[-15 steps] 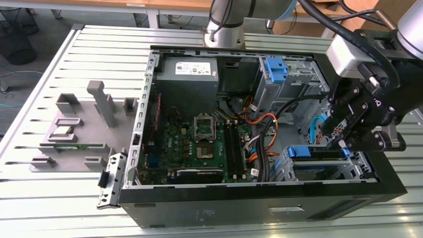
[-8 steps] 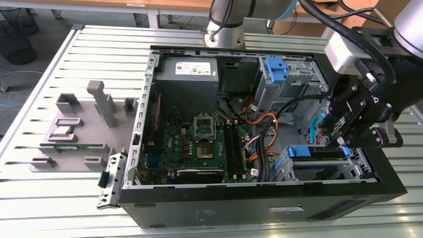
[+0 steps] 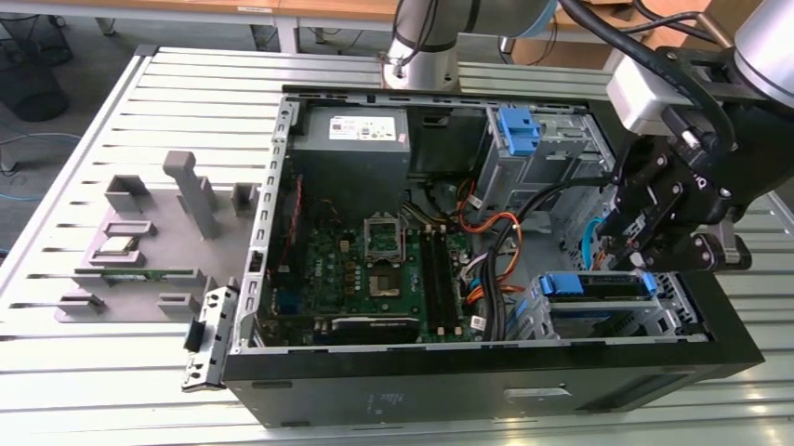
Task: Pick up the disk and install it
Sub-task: 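Insert the first disk wire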
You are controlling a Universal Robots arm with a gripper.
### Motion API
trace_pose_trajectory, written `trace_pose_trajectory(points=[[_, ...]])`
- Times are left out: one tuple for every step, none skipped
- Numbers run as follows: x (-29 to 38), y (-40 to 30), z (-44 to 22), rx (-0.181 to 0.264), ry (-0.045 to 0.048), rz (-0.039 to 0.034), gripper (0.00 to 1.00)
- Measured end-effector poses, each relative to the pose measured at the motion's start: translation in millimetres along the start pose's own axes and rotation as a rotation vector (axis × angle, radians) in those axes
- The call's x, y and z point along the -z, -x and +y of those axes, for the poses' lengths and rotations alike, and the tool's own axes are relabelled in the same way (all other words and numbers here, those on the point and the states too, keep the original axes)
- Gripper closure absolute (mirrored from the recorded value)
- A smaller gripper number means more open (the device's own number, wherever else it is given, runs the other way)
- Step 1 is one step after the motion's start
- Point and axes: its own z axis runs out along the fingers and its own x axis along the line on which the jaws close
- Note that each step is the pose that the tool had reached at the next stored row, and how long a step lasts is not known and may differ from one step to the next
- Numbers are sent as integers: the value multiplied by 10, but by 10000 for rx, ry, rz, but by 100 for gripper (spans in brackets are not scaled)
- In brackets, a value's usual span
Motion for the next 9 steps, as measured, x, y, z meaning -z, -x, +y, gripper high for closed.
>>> trace_pose_trajectory(points=[[0, 5, 0, 0, 0, 1, 58], [-2, 9, 0, 0, 0, -1, 58], [-2, 13, 0, 0, 0, -1, 58], [-2, 17, 0, 0, 0, 0, 58], [-3, 18, 0, 0, 0, -1, 58], [-3, 19, 0, 0, 0, -1, 58], [-3, 19, 0, 1, 0, -1, 58], [-3, 20, 0, 0, 0, 0, 58], [-4, 22, 0, 0, 0, -1, 58]])
